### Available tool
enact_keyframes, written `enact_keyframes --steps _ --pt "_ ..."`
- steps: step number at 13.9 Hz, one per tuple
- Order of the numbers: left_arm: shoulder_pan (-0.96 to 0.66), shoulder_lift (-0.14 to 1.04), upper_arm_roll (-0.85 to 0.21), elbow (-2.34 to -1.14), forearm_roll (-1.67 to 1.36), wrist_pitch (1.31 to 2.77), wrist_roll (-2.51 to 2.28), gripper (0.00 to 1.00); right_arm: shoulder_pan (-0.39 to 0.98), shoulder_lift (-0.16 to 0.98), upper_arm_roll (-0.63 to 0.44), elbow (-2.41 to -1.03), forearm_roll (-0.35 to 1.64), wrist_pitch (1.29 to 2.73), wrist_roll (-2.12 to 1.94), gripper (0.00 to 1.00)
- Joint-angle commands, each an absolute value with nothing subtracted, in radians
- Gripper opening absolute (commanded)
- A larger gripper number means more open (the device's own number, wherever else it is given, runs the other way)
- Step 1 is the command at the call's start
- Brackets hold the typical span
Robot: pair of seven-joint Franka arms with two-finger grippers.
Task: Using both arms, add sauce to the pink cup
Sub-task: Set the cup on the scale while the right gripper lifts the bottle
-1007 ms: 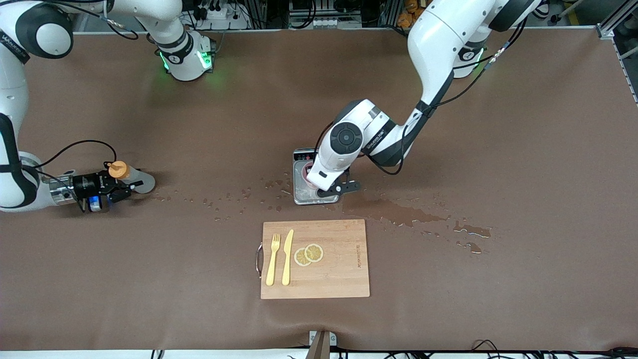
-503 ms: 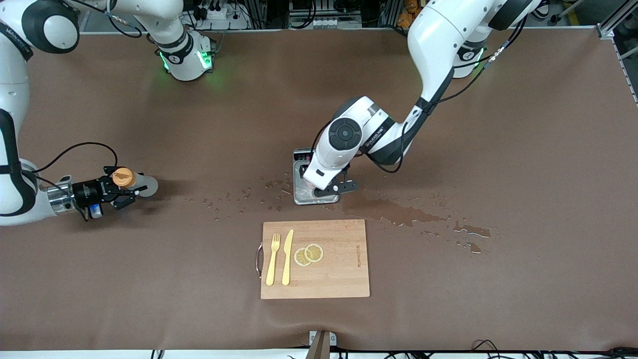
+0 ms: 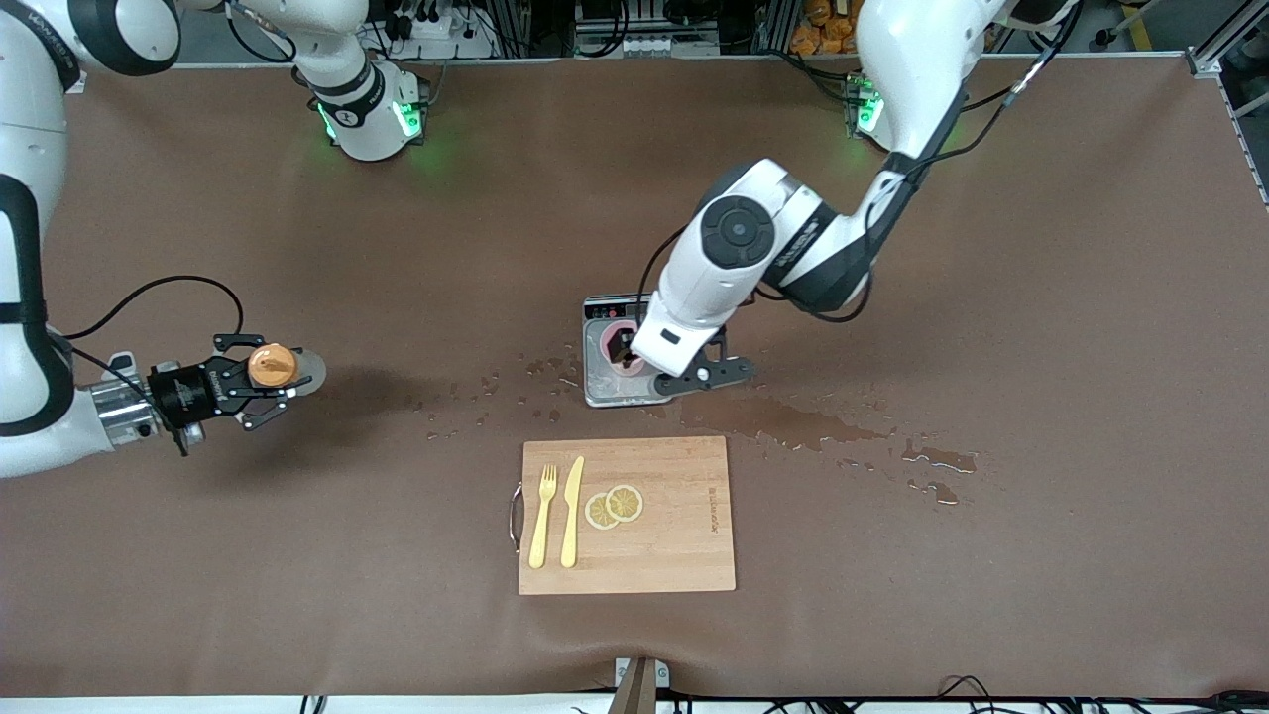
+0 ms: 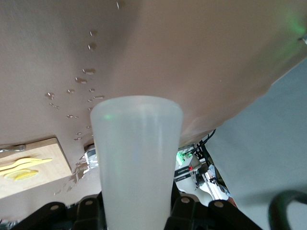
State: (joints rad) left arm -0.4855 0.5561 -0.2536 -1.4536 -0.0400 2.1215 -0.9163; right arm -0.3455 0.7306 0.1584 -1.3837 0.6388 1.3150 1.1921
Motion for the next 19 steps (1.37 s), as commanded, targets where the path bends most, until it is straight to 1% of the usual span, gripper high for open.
enact_keyframes --steps 1,4,6,10,13,15,19 --pt "-0.422 0.462 -0.252 -1.482 -0.034 1.983 -0.81 1.0 -0.266 0.678 0.149 -1.364 0.604 1.307 1.337 0.44" --pt "-0.306 0.408 -0.253 -1.488 0.02 1.809 -0.633 1.0 -0.198 0.676 0.152 -1.322 0.603 1.307 1.495 0.44" --pt "-0.238 0.394 -0.253 -1.502 0.072 1.76 -0.533 1.0 -0.134 0.676 0.146 -1.293 0.595 1.307 1.59 0.44" --pt "-0.051 0.296 -0.261 -1.604 0.097 1.753 -0.3 1.0 -0.049 0.676 0.146 -1.264 0.54 1.31 1.706 0.44" --pt "0.043 0.198 -0.262 -1.664 0.092 1.749 -0.178 1.0 0.075 0.676 0.149 -1.241 0.36 1.31 1.793 0.44" --pt "0.057 0.14 -0.262 -1.689 0.091 1.74 -0.147 1.0 0.135 0.676 0.143 -1.238 0.327 1.313 1.873 0.43" --pt "0.063 0.062 -0.262 -1.686 0.091 1.692 -0.141 1.0 0.184 0.678 0.143 -1.238 0.301 1.315 1.943 0.43"
